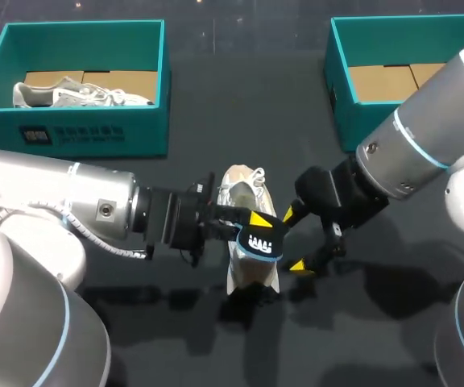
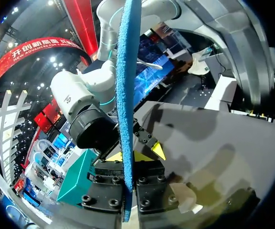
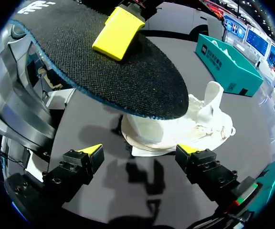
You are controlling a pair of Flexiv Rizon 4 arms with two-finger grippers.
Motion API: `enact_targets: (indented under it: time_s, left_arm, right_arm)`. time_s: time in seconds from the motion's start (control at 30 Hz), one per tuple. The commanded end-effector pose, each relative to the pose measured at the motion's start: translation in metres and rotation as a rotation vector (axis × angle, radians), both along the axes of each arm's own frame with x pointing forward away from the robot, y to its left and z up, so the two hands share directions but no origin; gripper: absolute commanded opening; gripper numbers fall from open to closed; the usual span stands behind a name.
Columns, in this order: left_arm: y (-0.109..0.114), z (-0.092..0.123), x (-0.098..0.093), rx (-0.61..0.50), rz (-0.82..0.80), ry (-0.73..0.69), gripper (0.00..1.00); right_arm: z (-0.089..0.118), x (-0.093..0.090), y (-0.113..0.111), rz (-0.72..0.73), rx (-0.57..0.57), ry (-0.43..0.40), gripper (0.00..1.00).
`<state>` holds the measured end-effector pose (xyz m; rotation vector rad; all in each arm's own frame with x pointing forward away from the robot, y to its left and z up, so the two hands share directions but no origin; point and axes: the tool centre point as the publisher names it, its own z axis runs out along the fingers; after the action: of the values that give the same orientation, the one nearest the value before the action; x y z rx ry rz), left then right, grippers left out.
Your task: Take the shoe out of the shoebox, open the shoe tongue, remove and reinsert the insole, then place the shoe into the shoebox
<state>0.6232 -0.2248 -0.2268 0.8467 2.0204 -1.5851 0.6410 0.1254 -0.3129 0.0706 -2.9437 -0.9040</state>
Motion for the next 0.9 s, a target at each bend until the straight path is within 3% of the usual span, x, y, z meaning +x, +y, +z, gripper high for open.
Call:
enact_targets:
  time_s: [0.03,0.27,0.53,0.9]
  left_arm:
    - [-0.007,-0.001,0.002,0.006,0.001,0.000,0.00]
    - [-0.009,-0.012,0.003,0.007,0.032,0.009,0.00]
    - [-0.007,-0.022,0.004,-0.012,0.044,0.044,0.00]
    - [-0.002,-0.029,0.002,-0.028,0.076,0.092,0.00]
  right_arm:
    - [0.000,-0.002,0.001,-0.005,-0.004,-0.007,1.00]
    - [-0.009,0.004,0.007,-0.024,-0.022,-0.012,1.00]
    - [-0.021,0.022,0.007,-0.135,-0.013,0.051,1.00]
    - [-0.033,0.024,0.014,-0.158,-0.061,0.073,1.00]
